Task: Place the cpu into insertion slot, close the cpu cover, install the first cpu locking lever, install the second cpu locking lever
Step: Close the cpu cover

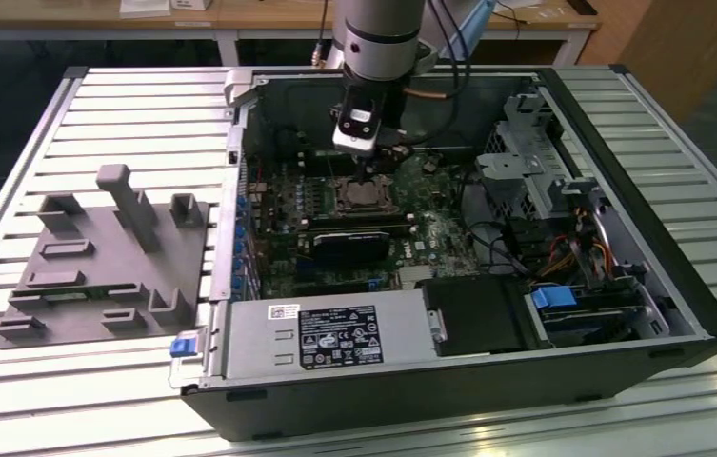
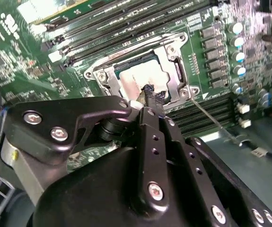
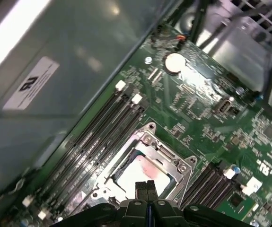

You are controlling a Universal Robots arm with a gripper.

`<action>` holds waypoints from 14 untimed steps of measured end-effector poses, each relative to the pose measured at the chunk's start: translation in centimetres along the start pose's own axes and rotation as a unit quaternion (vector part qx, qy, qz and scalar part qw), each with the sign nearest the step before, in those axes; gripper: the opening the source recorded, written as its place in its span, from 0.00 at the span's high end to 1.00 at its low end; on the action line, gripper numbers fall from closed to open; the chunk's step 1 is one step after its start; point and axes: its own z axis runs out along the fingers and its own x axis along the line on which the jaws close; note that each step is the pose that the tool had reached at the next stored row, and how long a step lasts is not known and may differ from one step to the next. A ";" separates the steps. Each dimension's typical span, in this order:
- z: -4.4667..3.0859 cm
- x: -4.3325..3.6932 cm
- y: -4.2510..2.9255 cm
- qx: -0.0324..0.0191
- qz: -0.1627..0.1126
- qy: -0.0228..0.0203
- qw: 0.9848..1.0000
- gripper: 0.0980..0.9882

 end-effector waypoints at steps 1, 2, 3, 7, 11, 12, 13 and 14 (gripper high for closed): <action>0.01 0.00 0.00 0.000 -0.009 0.000 1.000 0.99; 0.01 0.00 0.00 0.001 -0.018 0.000 1.000 0.99; 0.01 0.00 0.00 0.001 -0.026 0.000 1.000 0.99; 0.02 0.00 0.00 0.002 -0.061 0.001 0.998 0.99; 0.04 0.00 0.00 0.003 -0.098 0.001 0.995 0.99; 0.04 0.00 0.00 0.004 -0.107 0.001 0.994 0.99; 0.04 0.00 0.00 0.004 -0.116 0.001 0.993 0.99; 0.04 0.00 0.00 0.004 -0.125 0.001 0.992 0.99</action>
